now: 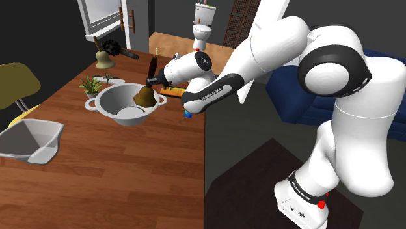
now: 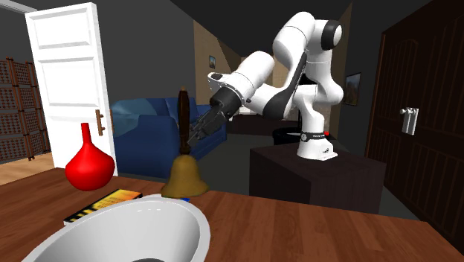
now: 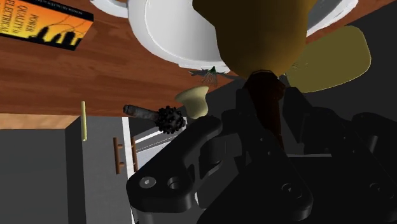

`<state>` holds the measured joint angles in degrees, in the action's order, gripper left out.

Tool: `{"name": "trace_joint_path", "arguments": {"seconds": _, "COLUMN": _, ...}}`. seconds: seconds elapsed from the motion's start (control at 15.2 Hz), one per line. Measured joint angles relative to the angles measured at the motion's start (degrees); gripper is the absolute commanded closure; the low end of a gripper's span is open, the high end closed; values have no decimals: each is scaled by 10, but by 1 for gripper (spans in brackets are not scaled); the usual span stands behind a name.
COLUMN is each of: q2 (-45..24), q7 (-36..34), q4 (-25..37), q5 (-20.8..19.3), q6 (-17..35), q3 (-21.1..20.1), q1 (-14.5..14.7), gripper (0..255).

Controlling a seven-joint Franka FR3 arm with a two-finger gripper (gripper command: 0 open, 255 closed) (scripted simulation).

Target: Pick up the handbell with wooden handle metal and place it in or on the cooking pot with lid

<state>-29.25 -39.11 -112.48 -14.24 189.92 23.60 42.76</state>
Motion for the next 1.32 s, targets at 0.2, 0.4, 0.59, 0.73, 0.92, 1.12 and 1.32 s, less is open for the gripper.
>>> {"name": "trace_joint_path", "arguments": {"seconds": 0.2, "q2": -58, "q7": 3, "q4": 99, "q5": 1, "q6": -37, "q3": -52, "q1": -50, "gripper": 255}}
{"name": "trace_joint_path", "arguments": {"seconds": 0.4, "q2": -121, "q7": 17, "q4": 219, "q5": 7, "q6": -90, "q3": -101, "q1": -97, "gripper": 255}}
{"name": "trace_joint_path", "arguments": {"seconds": 0.59, "q2": -192, "q7": 35, "q4": 347, "q5": 17, "q6": -145, "q3": -136, "q1": -128, "gripper": 255}}
{"name": "trace_joint_path", "arguments": {"seconds": 0.73, "q2": -242, "q7": 54, "q4": 438, "q5": 24, "q6": -185, "q3": -160, "q1": -151, "gripper": 255}}
{"name": "trace_joint_path", "arguments": {"seconds": 0.92, "q2": -270, "q7": 56, "q4": 473, "q5": 27, "q6": -193, "q3": -162, "q1": -154, "gripper": 255}}
{"name": "trace_joint_path", "arguments": {"seconds": 1.12, "q2": -286, "q7": 52, "q4": 481, "q5": 27, "q6": -184, "q3": -160, "q1": -154, "gripper": 255}}
{"name": "trace_joint_path", "arguments": {"seconds": 1.32, "q2": -301, "q7": 48, "q4": 485, "q5": 27, "q6": -173, "q3": -156, "q1": -153, "gripper": 255}}
